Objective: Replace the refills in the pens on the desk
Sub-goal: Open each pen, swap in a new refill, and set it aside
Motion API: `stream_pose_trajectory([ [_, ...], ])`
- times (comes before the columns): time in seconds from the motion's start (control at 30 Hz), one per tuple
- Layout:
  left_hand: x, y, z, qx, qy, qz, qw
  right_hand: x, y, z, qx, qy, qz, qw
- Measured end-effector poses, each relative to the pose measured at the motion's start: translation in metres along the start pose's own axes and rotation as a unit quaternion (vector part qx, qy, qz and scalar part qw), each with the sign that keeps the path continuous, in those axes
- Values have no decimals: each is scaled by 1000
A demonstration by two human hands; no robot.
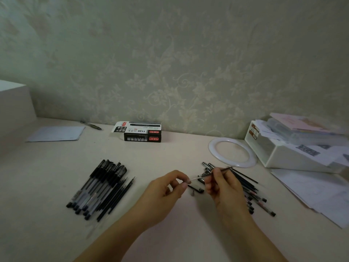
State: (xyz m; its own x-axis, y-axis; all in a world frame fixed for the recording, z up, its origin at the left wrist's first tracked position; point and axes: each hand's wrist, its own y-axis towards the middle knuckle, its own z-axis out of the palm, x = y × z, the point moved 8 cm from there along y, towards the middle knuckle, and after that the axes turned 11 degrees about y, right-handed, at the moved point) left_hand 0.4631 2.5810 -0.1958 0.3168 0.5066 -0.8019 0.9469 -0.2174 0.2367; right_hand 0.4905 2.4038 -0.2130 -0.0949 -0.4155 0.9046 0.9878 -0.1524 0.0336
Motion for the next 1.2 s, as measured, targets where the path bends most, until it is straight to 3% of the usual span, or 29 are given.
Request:
stream_pose_trajectory([
  [0.2, -5, -1, 3, 7, 66, 37, 997, 7, -3, 15, 87, -116, -40, 989],
  [0.37, -4, -1, -2, -14, 58, 35, 998, 3, -21, 39, 191, -298, -87, 931],
  [0.5, -1, 1, -6, -20, 43, 30, 998, 13, -19, 30, 153, -367, -139, 907],
  [0.57, 0, 2, -5, -18, 49, 33, 998, 15, -17, 27, 139, -429, -178, 875],
  [0.67, 3, 3, -2, -15, 60, 34, 997, 6, -18, 32, 173, -511, -202, 817],
  [0.73, 3, 3, -2, -14, 85, 39, 995, 1, -20, 34, 189, -528, -202, 803],
  [0.8, 3, 2, -3, -17, 134, 50, 990, 4, -20, 33, 179, -499, -196, 825],
  [0.9, 1, 1, -4, -19, 188, 66, 980, 12, -11, 19, 115, -344, -129, 923],
  [0.97, 0, 1, -3, -20, 192, 73, 979, 10, -8, 16, 105, -240, -71, 963],
  [1.2, -4, 1, -2, -15, 185, 93, 978, 2, -14, 31, 179, -207, -39, 961],
])
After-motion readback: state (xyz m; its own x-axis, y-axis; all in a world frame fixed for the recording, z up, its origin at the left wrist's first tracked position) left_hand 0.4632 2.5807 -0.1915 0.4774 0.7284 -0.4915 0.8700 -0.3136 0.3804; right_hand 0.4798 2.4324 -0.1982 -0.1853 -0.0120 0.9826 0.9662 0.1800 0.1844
